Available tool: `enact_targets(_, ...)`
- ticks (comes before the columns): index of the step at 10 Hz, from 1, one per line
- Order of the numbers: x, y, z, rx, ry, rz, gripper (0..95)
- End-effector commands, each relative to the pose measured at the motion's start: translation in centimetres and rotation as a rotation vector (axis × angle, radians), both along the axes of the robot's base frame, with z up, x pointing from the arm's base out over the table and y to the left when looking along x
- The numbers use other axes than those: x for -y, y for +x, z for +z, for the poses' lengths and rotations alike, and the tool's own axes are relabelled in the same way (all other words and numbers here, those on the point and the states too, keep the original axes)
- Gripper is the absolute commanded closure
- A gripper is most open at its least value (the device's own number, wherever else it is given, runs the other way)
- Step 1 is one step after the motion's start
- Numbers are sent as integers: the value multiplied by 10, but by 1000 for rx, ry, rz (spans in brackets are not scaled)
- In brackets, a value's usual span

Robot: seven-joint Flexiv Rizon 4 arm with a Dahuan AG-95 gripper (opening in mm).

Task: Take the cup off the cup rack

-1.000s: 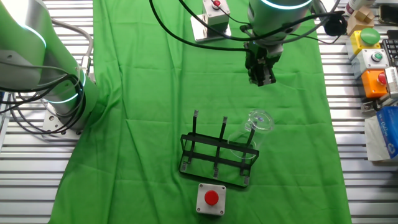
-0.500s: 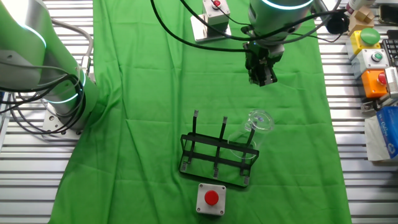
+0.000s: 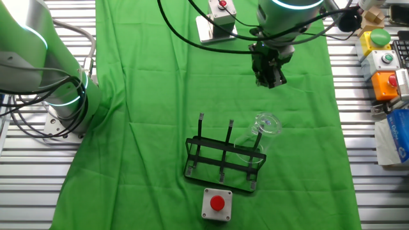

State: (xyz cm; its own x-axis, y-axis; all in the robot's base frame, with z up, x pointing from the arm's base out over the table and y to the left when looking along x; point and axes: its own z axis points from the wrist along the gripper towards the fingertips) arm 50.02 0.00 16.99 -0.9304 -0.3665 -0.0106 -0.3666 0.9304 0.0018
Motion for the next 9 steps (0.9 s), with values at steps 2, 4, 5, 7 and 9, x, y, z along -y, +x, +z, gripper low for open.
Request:
enact_targets(2, 9, 4, 5, -9, 5, 67, 950)
enact_targets(4, 28, 25, 14, -25, 5, 124, 950)
enact_targets(5, 45, 44, 16, -39, 3, 166, 950)
enact_targets(7, 70, 69, 12, -43, 10, 216, 950)
enact_targets(9, 80, 83, 7, -75, 11, 313, 950)
